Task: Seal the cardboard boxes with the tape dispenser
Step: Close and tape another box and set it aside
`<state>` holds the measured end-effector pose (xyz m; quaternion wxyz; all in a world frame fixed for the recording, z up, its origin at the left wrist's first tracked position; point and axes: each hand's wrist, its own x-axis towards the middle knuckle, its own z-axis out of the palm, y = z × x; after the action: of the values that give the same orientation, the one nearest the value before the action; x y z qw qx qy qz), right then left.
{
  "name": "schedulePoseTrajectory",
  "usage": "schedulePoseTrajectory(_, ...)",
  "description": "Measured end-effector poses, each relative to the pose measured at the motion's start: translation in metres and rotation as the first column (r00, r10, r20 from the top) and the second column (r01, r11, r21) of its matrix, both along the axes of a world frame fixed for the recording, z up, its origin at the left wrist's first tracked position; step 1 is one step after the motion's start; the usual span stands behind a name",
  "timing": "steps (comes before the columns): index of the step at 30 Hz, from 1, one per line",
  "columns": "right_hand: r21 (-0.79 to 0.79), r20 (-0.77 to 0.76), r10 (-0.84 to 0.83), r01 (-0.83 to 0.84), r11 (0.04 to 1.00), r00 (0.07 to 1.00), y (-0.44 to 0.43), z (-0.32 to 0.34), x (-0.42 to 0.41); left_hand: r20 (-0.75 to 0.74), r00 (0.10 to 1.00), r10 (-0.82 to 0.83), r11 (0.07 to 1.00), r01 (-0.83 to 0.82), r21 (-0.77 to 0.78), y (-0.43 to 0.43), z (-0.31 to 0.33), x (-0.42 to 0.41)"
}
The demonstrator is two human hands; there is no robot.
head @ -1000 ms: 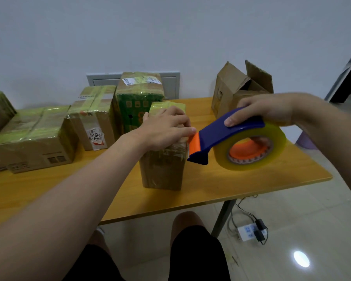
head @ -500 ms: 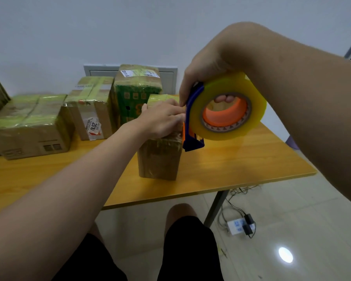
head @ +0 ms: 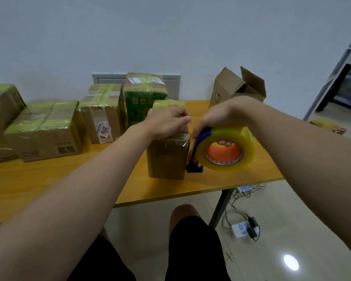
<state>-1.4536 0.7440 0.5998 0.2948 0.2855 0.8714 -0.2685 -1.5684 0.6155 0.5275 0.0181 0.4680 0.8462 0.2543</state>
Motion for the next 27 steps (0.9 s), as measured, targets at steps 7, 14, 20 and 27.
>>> schedulePoseTrajectory(7, 0.134, -0.636, -0.131, 0.275, 0.952, 0.761, 0.021, 0.048, 0.033, 0.213, 0.972, 0.095, 0.934, -0.161, 0.32, -0.017, -0.011, -0.012)
schedulePoseTrajectory(14, -0.3, -0.929, -0.346, 0.273, 0.914, 0.135, -0.014, -0.001, -0.012, 0.238, 0.951, 0.197, 0.843, -0.288, 0.454, -0.022, -0.035, -0.003)
schedulePoseTrajectory(20, -0.511, -0.853, -0.511, -0.034, 0.859, -0.104, -0.034, -0.051, -0.055, 0.378, 0.889, 0.259, 0.799, -0.417, 0.433, -0.032, -0.05, 0.003)
schedulePoseTrajectory(27, -0.526, -0.816, -0.537, -0.111, 0.843, -0.213, -0.032, -0.07, -0.079, -0.069, 0.927, 0.368, 0.791, -0.274, 0.547, -0.033, -0.051, 0.011)
